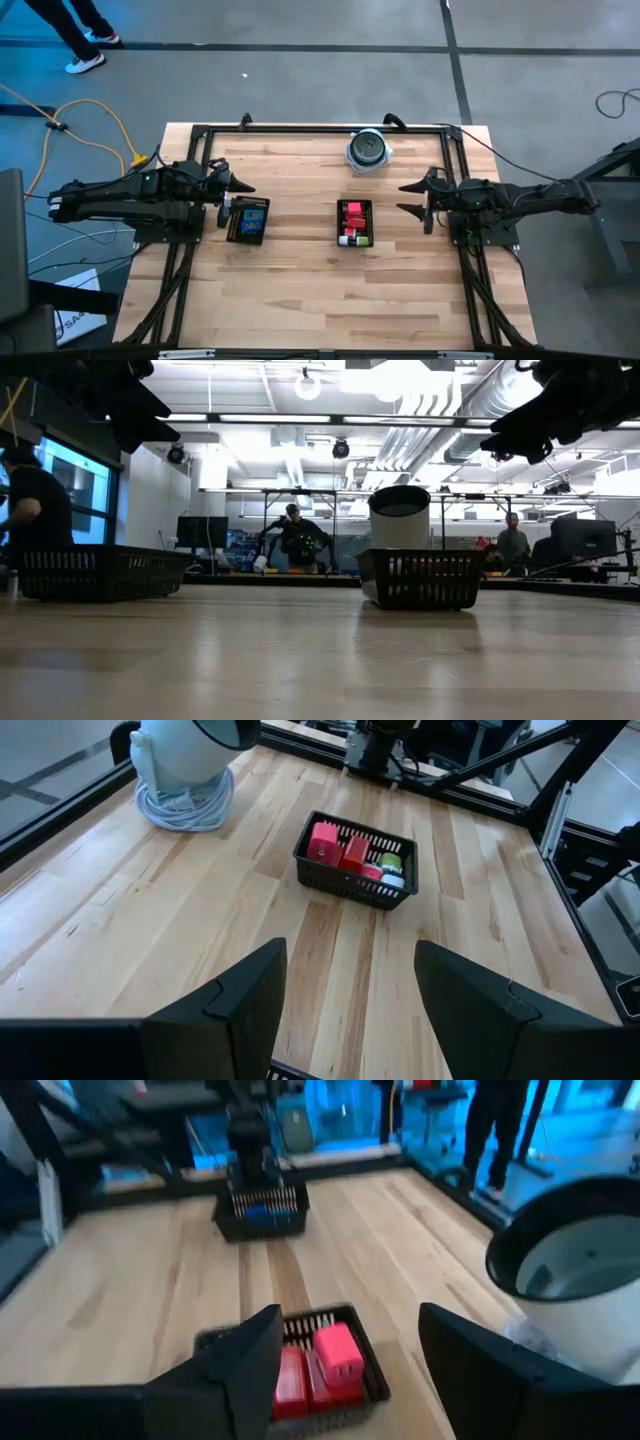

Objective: Pick & Place Office items
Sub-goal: Return to Home Position

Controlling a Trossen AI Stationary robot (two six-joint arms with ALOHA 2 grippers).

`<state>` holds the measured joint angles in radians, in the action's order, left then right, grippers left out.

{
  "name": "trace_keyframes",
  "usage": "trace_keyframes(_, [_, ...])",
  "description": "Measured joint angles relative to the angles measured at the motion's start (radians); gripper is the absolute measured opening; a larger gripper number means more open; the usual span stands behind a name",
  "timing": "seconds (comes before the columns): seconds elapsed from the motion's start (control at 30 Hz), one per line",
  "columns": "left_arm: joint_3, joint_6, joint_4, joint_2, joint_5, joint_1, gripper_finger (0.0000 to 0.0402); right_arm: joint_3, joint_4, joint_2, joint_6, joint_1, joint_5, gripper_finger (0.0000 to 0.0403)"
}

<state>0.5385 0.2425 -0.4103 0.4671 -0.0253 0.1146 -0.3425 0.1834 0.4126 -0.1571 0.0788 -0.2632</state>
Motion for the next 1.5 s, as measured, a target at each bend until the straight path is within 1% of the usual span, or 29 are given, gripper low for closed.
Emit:
trace_keyframes(0.2, [0.0, 0.0, 0.0, 0.0, 0.0, 0.0, 0.0216, 0.106, -0.144, -0.085, 0.01, 0.0, 0.004, 0.0223])
trace_keyframes(0.33, [0.0, 0.0, 0.0, 0.0, 0.0, 0.0, 0.0216, 0.118, -0.157, -0.116, 0.022, 0.0, 0.012, 0.0223])
trace_keyframes(0.53, [0.0, 0.0, 0.0, 0.0, 0.0, 0.0, 0.0216, 0.128, -0.138, -0.169, 0.022, 0.0, 0.069, 0.0223])
trace_keyframes(0.63, [0.0, 0.0, 0.0, 0.0, 0.0, 0.0, 0.0216, 0.168, -0.159, -0.199, 0.014, 0.0, 0.074, 0.0223])
trace_keyframes(0.73, [0.0, 0.0, 0.0, 0.0, 0.0, 0.0, 0.0216, 0.218, -0.217, -0.229, 0.011, 0.0, 0.056, 0.0223])
trace_keyframes(0.93, [0.0, 0.0, 0.0, 0.0, 0.0, 0.0, 0.0216, 0.279, -0.277, -0.259, 0.011, 0.0, 0.053, 0.0223])
trace_keyframes(1.13, [0.0, 0.0, 0.0, 0.0, 0.0, 0.0, 0.0216, 0.33, -0.364, -0.263, 0.019, 0.0, 0.053, 0.0223])
trace_keyframes(1.33, [0.0, 0.0, 0.0, 0.0, 0.0, 0.0, 0.0216, 0.333, -0.355, -0.262, 0.022, 0.0, 0.045, 0.0223])
trace_keyframes(1.43, [0.0, 0.0, 0.0, 0.0, 0.0, 0.0, 0.0216, 0.333, -0.327, -0.263, 0.022, 0.0, 0.044, 0.0223])
trace_keyframes(1.5, [0.0, 0.0, 0.0, 0.0, 0.0, 0.0, 0.0216, 0.333, -0.298, -0.269, 0.022, 0.0, 0.026, 0.0223])
